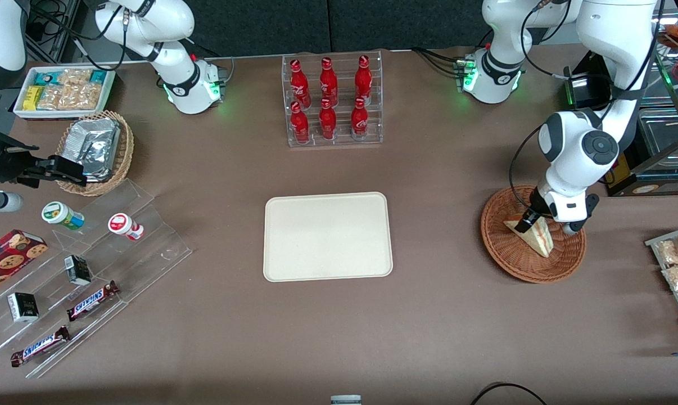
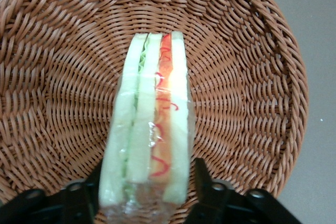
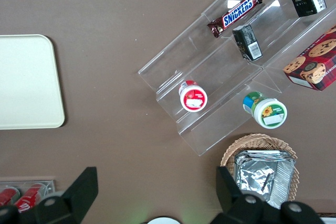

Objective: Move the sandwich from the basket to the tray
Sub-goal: 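Lower the left gripper and close it on the sandwich's wrapped edge, then lift the sandwich with the left gripper and carry it over the white tray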

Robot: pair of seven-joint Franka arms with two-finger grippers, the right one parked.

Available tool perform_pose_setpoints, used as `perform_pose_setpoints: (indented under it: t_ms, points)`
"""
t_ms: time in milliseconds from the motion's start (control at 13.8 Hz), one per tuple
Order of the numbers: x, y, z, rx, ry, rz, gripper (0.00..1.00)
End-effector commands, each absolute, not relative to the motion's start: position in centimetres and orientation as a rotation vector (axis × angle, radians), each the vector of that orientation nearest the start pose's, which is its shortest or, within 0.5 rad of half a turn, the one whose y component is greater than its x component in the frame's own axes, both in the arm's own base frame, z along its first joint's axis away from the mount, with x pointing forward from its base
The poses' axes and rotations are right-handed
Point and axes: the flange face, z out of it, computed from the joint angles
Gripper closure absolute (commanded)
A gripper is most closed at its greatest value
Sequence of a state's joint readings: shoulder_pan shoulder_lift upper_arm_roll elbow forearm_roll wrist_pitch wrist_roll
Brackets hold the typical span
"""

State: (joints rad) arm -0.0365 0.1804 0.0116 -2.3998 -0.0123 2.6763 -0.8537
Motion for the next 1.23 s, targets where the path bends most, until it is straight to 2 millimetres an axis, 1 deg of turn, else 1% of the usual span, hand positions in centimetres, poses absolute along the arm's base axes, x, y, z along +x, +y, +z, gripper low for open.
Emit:
perform_pose_setpoints:
  t_ms: [0, 73, 145, 290, 363, 435, 508, 653, 726, 798, 871, 1016, 1089, 1161]
  points:
    - [51.1, -1.2, 25.8, -2.908, -1.313, -0.171, 0.96]
    - [51.1, -1.2, 26.0, -2.909, -1.314, -0.175, 0.99]
    - [51.2, -1.4, 26.6, -2.913, -1.315, -0.191, 0.99]
    - [51.0, -2.1, 28.5, -2.923, -1.284, -0.180, 1.00]
    - [50.9, -2.8, 30.2, -2.929, -1.214, -0.177, 1.00]
    - [50.7, -3.8, 32.1, -2.925, -1.103, -0.163, 1.00]
    - [51.0, -4.8, 34.3, -2.898, -1.017, -0.119, 1.00]
    - [52.8, -8.7, 39.6, -2.860, -0.935, -0.022, 1.00]
    - [53.6, -10.7, 42.0, -2.842, -0.955, -0.006, 1.00]
    - [54.0, -13.3, 43.6, -2.847, -0.951, -0.006, 1.00]
    - [54.3, -16.6, 45.3, -2.868, -0.941, -0.017, 1.00]
    - [54.6, -22.2, 47.2, -2.907, -0.915, -0.028, 1.00]
    - [54.4, -25.2, 47.8, -2.944, -0.875, -0.033, 1.00]
    - [54.0, -28.0, 47.8, -2.981, -0.813, -0.034, 1.00]
